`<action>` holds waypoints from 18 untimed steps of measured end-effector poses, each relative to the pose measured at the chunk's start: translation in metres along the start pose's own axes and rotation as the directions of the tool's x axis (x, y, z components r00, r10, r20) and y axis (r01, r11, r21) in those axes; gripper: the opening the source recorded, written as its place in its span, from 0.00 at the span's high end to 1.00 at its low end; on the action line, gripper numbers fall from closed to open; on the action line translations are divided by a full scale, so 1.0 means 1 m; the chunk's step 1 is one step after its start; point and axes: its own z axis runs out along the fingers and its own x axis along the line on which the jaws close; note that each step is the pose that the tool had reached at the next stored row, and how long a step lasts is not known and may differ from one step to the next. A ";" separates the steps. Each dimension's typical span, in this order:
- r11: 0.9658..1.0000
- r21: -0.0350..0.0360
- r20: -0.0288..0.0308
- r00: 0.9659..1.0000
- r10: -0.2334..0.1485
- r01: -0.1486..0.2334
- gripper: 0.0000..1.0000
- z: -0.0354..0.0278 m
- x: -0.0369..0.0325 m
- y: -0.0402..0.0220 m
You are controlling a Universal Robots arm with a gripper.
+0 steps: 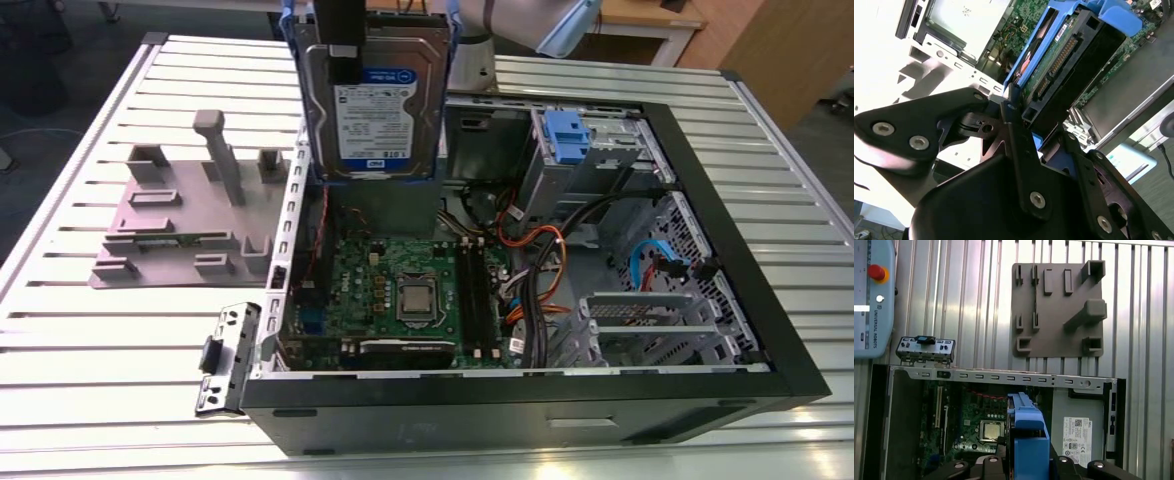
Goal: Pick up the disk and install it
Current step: 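Pick up the disk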
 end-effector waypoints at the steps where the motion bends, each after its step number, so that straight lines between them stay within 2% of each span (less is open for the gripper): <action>1: 1.000 0.000 0.000 1.000 0.000 0.000 0.64 0.0000 0.0000 -0.0007; 18: 1.000 0.000 0.000 1.000 0.000 0.000 0.64 -0.0004 0.0005 -0.0131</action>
